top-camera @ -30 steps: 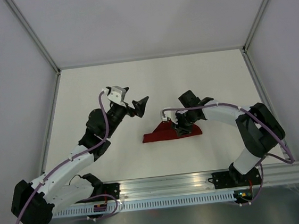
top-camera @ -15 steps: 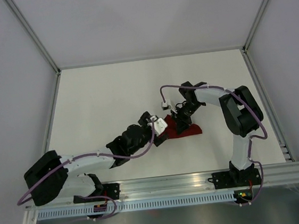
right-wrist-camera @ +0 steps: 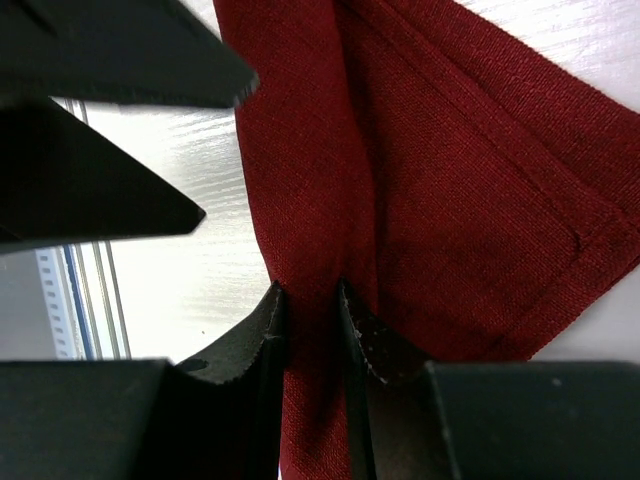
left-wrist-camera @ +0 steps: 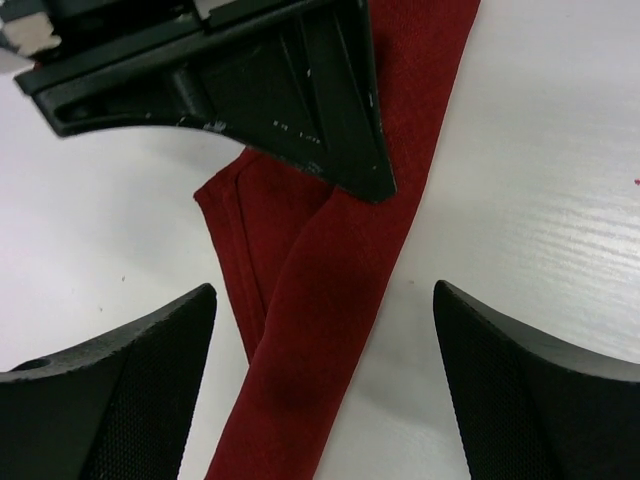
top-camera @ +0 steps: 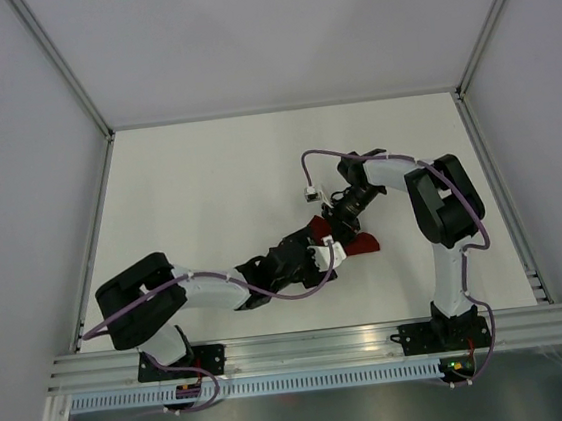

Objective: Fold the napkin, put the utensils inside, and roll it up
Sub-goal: Roll the napkin with the utensil

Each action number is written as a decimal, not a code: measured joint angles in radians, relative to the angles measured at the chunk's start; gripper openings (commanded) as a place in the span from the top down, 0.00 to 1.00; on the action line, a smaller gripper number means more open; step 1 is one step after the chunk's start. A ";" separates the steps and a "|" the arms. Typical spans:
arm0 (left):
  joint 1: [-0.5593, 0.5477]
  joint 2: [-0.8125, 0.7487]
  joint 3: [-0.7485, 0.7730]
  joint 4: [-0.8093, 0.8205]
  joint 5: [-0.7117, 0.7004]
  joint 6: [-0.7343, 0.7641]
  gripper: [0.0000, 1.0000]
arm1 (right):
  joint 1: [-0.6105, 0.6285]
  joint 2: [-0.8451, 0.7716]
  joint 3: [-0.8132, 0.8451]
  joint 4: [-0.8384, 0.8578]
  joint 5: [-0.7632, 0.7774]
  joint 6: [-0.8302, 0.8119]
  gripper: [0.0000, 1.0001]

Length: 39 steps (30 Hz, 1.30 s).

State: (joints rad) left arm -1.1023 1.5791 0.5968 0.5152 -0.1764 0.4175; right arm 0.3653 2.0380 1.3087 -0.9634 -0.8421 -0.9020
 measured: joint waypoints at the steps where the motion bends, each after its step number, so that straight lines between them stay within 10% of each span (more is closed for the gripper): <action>1: -0.003 0.015 0.010 0.005 0.000 0.007 0.10 | -0.001 0.004 0.003 -0.003 -0.003 0.000 0.91; 24: -0.028 0.227 0.105 0.084 -0.029 0.048 0.57 | -0.009 0.027 0.024 -0.028 -0.016 0.008 0.91; 32: 0.004 0.222 0.108 0.076 0.037 -0.001 0.95 | -0.012 0.010 0.013 -0.017 -0.006 0.019 0.56; 39: 0.083 0.195 0.117 0.056 0.187 -0.108 0.98 | -0.012 -0.148 -0.107 0.124 0.111 0.077 0.41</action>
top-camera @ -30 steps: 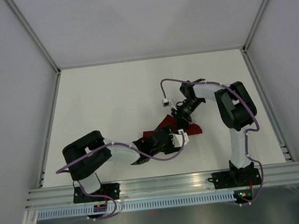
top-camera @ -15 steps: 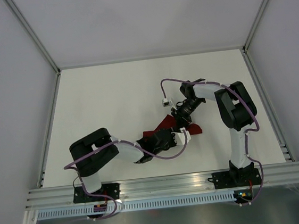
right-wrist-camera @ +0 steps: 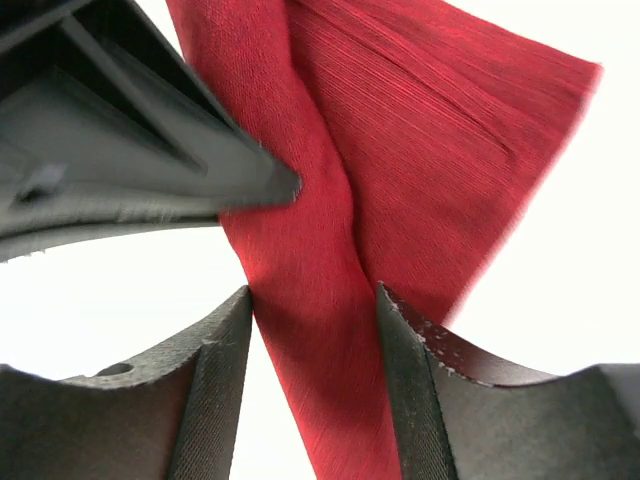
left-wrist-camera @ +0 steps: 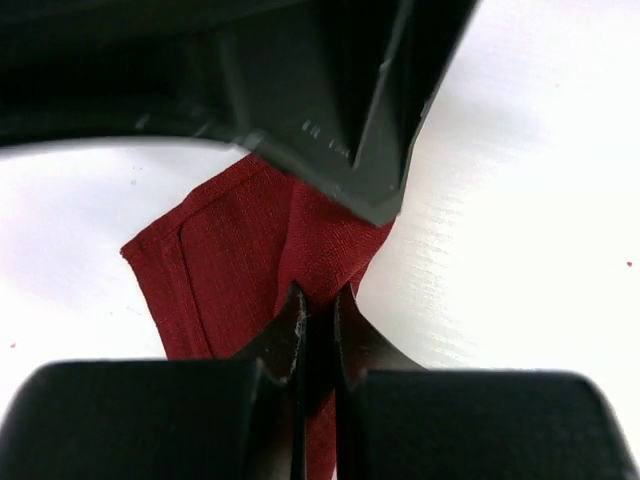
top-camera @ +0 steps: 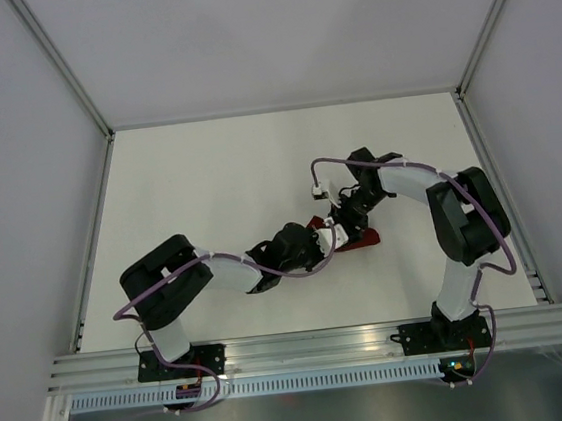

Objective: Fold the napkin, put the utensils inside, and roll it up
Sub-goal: Roll the napkin with the utensil

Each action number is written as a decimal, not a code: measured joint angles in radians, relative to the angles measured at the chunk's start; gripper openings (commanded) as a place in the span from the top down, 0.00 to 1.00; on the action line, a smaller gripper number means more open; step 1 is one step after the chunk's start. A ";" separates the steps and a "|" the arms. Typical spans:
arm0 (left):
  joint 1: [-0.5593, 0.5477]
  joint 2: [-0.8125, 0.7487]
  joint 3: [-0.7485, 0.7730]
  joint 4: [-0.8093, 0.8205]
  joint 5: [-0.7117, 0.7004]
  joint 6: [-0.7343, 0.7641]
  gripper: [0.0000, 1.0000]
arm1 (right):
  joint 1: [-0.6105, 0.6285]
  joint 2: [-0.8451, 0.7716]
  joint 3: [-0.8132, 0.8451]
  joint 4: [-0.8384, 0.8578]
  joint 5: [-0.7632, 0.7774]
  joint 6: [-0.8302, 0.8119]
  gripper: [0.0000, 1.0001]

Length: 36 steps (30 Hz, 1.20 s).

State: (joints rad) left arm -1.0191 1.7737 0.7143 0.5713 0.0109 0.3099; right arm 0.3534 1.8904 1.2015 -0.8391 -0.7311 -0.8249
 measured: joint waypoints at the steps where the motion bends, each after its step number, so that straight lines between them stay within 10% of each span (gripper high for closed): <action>1: 0.017 -0.001 0.006 -0.009 0.028 -0.019 0.98 | 0.000 -0.038 -0.024 0.030 0.024 0.014 0.40; 16: 0.182 0.080 0.221 -0.281 0.363 -0.180 0.98 | -0.013 -0.699 -0.484 0.551 0.213 0.149 0.36; 36: 0.265 0.238 0.533 -0.676 0.605 -0.180 0.96 | 0.119 -0.809 -0.819 0.948 0.342 0.132 0.35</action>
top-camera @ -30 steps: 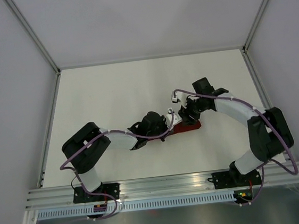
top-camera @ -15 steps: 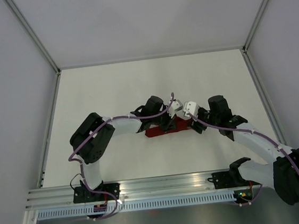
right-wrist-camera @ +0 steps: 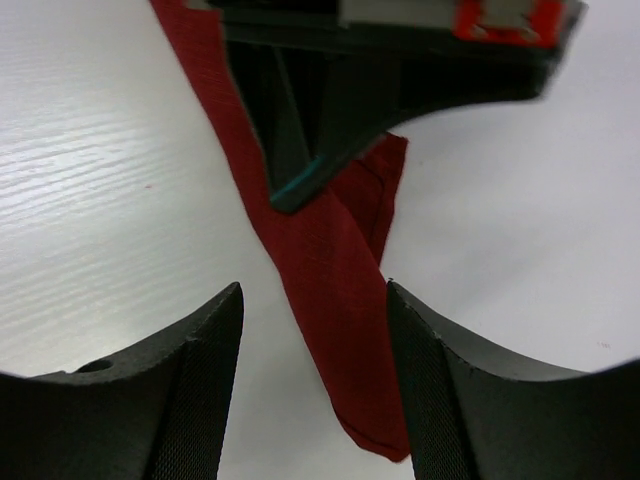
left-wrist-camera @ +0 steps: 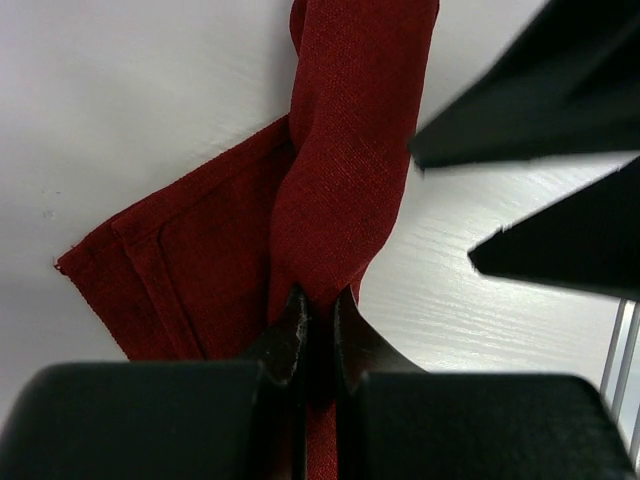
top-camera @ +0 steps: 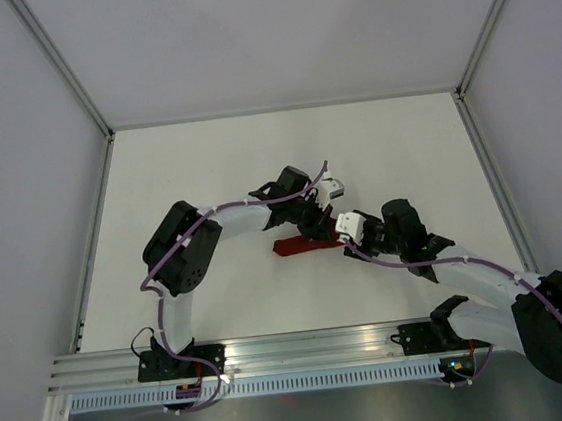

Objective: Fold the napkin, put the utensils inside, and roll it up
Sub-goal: Roll the napkin with the utensil

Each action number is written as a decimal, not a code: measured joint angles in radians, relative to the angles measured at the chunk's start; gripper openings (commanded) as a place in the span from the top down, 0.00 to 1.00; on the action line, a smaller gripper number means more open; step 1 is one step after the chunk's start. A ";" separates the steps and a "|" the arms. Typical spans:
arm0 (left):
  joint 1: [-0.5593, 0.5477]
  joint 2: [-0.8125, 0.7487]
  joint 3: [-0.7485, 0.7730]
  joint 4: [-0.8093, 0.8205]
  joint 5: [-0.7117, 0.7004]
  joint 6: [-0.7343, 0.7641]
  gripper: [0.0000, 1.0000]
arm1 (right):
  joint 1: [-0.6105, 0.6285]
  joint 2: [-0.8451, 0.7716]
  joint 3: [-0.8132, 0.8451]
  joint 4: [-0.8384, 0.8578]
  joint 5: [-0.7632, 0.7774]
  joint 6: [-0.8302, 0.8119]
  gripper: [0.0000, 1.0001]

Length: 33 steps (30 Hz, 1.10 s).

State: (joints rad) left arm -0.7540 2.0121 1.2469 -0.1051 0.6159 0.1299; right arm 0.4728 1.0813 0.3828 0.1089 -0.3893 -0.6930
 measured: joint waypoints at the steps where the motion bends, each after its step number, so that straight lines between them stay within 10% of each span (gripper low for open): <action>1: 0.002 0.006 0.012 -0.014 0.007 0.001 0.96 | 0.023 0.010 -0.001 0.005 0.007 -0.006 0.36; 14: 0.023 0.070 0.119 -0.148 0.078 0.026 0.91 | 0.117 0.194 -0.012 0.118 0.110 -0.079 0.36; 21: 0.028 0.089 0.155 -0.194 0.099 0.048 0.84 | 0.119 0.243 -0.010 0.175 0.145 -0.119 0.52; 26: 0.028 0.092 0.161 -0.210 0.103 0.059 0.84 | 0.119 0.239 -0.012 0.177 0.156 -0.132 0.32; 33: 0.029 0.104 0.177 -0.246 0.132 0.073 0.84 | 0.119 0.190 -0.002 0.086 0.134 -0.143 0.31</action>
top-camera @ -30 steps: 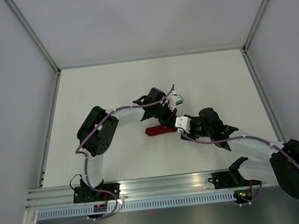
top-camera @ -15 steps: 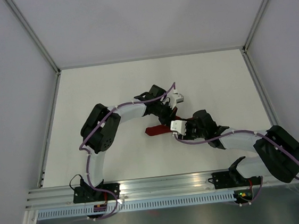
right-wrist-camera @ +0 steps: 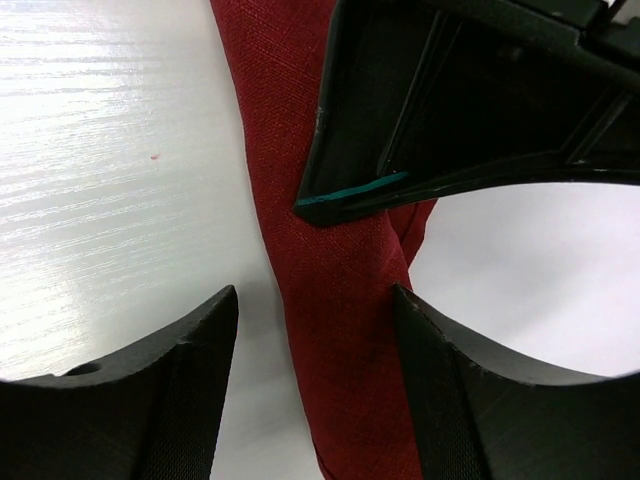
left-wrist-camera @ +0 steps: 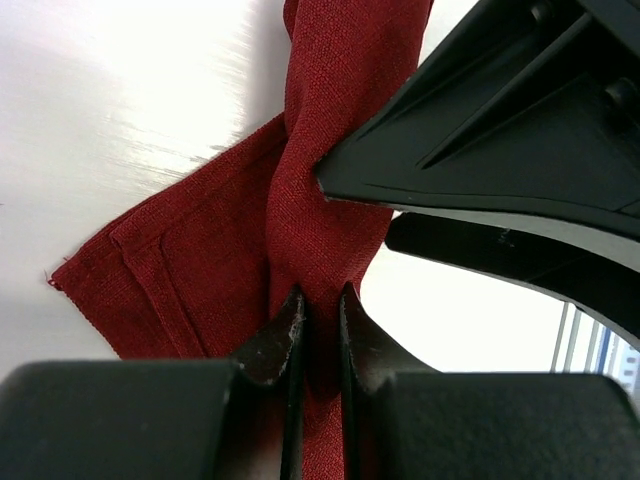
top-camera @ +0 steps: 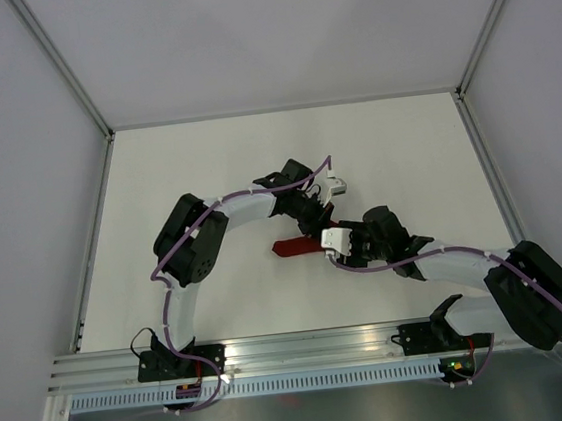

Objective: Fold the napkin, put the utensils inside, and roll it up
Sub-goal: Roll the napkin with the utensil

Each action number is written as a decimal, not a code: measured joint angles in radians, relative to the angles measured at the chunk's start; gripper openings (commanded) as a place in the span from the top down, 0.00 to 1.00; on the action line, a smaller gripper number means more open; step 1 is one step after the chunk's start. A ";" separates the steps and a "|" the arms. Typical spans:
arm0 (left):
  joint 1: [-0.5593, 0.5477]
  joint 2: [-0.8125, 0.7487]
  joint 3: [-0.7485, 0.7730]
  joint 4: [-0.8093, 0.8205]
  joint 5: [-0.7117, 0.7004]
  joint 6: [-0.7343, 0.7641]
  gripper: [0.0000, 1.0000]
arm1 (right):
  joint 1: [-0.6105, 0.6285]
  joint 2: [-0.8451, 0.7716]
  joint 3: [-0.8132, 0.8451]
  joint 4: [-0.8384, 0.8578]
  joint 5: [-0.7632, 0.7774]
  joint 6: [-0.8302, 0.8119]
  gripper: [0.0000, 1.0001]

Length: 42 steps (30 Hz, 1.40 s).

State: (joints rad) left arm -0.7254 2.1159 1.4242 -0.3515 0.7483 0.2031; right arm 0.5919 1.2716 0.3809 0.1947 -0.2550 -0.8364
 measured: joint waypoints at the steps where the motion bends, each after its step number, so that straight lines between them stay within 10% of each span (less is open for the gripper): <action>1: 0.000 0.001 0.001 -0.004 0.005 0.001 0.84 | 0.000 0.001 0.002 -0.004 -0.002 -0.002 0.31; 12: 0.006 0.006 0.006 -0.065 0.043 0.011 0.83 | 0.000 0.071 0.043 0.012 -0.004 -0.007 0.36; 20: 0.018 0.012 0.009 -0.082 0.041 0.012 0.63 | 0.008 0.098 0.072 -0.049 -0.039 -0.033 0.77; 34: 0.114 -0.136 -0.233 0.172 -0.027 -0.208 0.46 | -0.011 0.140 0.152 -0.158 -0.072 -0.051 0.84; 42: 0.225 -0.337 -0.394 0.372 -0.296 -0.362 0.44 | -0.092 0.251 0.309 -0.338 -0.178 -0.075 0.85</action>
State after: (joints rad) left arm -0.5003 1.7786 1.0298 0.0204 0.4519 -0.1589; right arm 0.5003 1.5227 0.6899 -0.1429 -0.4332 -0.9112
